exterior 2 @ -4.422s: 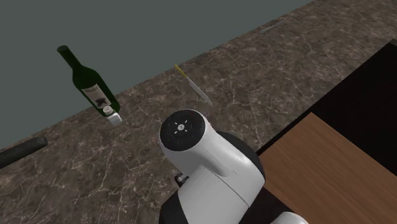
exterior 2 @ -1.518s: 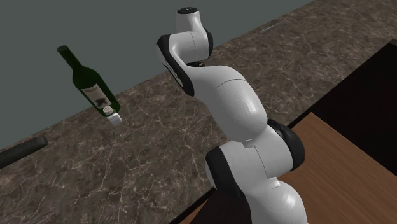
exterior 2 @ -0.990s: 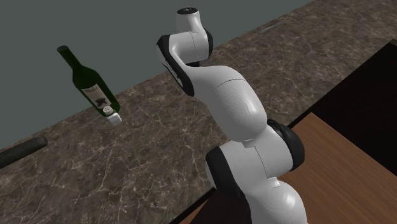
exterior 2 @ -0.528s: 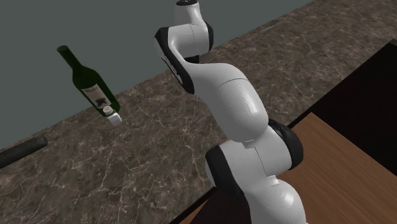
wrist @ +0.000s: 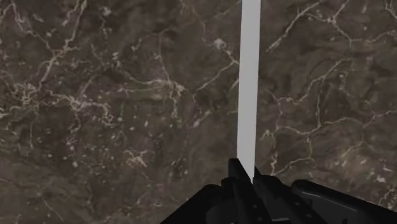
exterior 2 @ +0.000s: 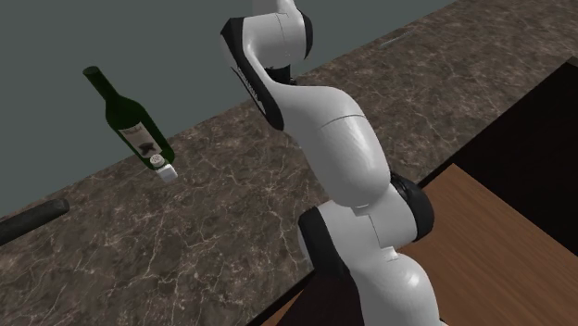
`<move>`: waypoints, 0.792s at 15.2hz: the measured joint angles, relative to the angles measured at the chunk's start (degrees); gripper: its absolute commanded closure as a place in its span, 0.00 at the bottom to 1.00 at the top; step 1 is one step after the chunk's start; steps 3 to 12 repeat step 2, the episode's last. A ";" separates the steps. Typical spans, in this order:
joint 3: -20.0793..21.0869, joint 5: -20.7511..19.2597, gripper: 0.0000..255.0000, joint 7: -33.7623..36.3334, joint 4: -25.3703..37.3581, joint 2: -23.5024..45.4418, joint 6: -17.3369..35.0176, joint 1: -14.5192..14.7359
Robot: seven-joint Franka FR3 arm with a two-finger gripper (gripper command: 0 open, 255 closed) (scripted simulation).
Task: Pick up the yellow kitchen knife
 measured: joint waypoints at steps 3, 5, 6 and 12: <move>0.10 0.21 1.00 0.13 3.08 1.10 -1.98 -0.40; 0.10 0.21 1.00 0.13 3.08 1.10 -1.98 -0.40; 0.10 0.21 1.00 0.13 3.08 1.10 -1.98 -0.40; 0.10 0.21 1.00 0.13 3.08 1.10 -1.98 -0.40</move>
